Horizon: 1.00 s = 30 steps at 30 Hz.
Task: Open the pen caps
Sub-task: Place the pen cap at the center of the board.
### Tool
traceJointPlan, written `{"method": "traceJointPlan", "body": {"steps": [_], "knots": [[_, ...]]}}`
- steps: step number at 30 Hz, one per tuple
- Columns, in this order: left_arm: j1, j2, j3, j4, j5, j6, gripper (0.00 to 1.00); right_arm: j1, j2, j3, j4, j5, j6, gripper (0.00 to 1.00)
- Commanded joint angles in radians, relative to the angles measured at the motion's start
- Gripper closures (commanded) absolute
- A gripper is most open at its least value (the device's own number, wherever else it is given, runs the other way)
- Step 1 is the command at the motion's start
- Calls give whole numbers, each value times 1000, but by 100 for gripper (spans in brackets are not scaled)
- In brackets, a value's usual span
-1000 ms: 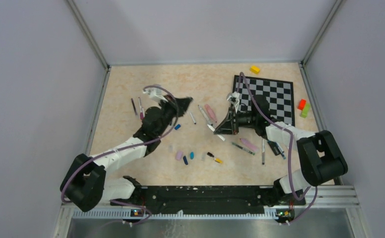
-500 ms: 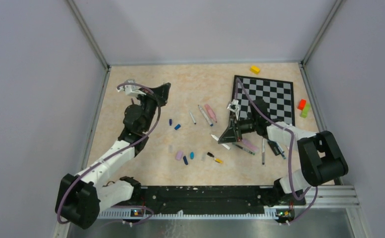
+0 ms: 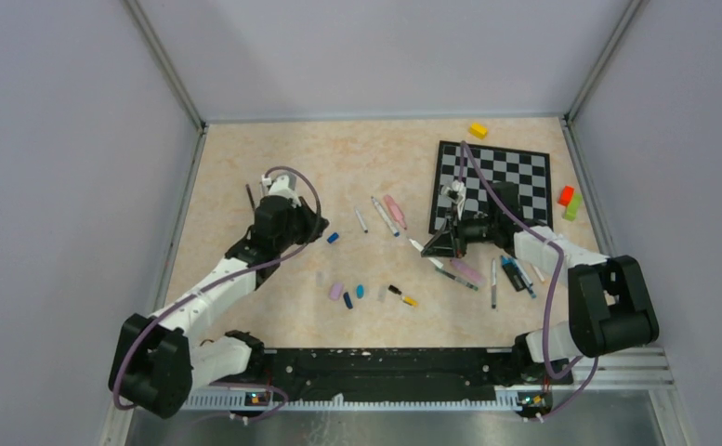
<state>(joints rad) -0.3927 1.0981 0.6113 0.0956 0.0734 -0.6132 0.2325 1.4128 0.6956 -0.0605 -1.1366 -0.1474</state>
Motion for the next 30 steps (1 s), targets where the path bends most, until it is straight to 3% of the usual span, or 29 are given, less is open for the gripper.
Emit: {"method": "traceJointPlan", "body": {"steps": [1, 13, 22, 25, 30], "knots": [[7, 56, 61, -206, -131, 45, 93, -1, -11, 33, -3, 8, -49, 100], [39, 236, 103, -231, -248, 79, 91, -2, 2, 40, -25, 19, -72, 100], [102, 417, 288, -214, -209, 157, 91, -3, 7, 45, -25, 39, -81, 100], [131, 510, 376, -233, -184, 170, 91, 5, 27, 70, 27, 135, -23, 100], [163, 660, 526, -271, -133, 189, 89, 86, 164, 288, -87, 375, -111, 100]]}}
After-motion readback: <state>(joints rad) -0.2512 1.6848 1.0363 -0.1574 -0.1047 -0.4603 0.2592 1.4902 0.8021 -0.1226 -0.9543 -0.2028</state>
